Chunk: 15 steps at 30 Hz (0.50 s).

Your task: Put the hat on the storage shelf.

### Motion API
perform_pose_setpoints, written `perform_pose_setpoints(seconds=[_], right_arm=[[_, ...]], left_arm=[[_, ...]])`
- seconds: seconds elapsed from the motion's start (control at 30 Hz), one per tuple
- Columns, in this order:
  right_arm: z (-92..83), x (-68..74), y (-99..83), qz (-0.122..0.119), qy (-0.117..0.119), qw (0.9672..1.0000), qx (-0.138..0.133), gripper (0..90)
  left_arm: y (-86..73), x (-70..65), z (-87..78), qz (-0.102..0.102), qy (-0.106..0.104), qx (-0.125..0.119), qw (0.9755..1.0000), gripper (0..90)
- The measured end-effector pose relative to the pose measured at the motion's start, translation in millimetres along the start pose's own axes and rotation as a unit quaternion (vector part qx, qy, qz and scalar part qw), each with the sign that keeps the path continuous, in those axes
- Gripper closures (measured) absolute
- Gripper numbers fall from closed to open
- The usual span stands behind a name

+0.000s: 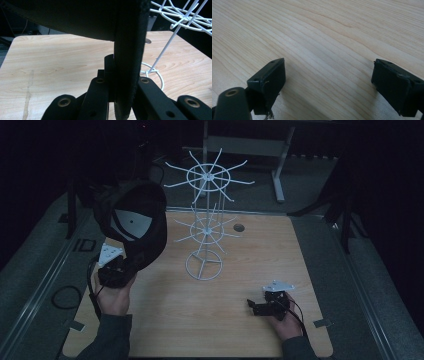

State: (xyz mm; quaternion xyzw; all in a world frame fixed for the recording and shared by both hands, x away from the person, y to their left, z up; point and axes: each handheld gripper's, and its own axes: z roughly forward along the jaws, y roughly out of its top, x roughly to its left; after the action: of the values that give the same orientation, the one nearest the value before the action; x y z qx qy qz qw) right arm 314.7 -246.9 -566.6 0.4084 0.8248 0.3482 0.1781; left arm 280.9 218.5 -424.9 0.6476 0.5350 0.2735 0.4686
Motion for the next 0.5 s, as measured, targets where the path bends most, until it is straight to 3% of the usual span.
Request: perform_pose_setpoints(seconds=[0.5], right_arm=[[0.0, -0.2, 0.0, -0.002, 0.0, 1.0, 0.0, 11.8]], left_arm=[[7.4, -2.6, -4.5, 0.008, 0.011, -0.012, 0.9998, 86.6]])
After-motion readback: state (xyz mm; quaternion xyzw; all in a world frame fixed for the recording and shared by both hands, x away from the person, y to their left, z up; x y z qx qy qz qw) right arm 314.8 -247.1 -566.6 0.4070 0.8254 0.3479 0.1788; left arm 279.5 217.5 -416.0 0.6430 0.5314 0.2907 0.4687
